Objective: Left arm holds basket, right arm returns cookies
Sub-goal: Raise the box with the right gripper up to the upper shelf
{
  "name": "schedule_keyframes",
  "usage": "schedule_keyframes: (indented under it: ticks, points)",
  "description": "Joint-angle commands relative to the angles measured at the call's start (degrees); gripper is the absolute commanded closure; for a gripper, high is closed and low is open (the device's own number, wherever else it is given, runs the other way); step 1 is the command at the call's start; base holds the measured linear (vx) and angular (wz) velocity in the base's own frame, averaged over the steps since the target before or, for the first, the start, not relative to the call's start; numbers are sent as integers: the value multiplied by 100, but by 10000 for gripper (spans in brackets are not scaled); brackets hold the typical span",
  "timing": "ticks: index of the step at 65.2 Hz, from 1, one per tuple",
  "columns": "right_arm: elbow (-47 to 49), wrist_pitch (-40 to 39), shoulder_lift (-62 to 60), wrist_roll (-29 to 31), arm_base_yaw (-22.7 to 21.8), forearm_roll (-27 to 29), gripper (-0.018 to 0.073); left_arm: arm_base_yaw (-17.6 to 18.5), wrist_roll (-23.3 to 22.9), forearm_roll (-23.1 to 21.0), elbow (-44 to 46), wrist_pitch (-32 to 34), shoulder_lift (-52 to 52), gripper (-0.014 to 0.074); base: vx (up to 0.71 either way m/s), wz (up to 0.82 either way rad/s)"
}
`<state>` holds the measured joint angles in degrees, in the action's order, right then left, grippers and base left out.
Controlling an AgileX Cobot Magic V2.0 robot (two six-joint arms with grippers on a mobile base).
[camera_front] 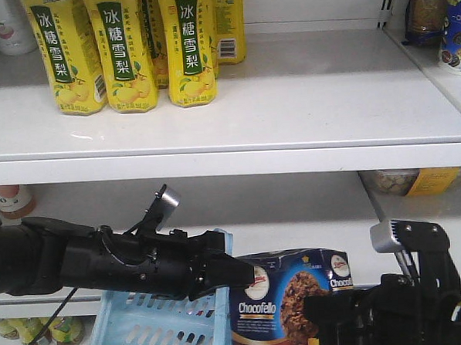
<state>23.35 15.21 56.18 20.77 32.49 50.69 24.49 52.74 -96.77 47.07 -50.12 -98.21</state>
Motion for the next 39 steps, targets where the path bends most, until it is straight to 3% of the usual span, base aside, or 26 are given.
schedule_keyframes:
  ticks: [1,6,15,39]
  points:
    - [144,95,-240,-450,-443,-846,384,-11,330,-456,191,-192,310,603,0,0]
    - [149,412,-445,-804,-854,-1443,384,-11,330,-456,191,-192,310,603,0,0]
    - [149,844,-1137,-885,-1320,-2032,384,-11,330,-456,191,-192,310,603,0,0]
    - [763,1349,-3128,-909,-1424,-2241,384,-11,330,-456,191,-192,310,603,0,0]
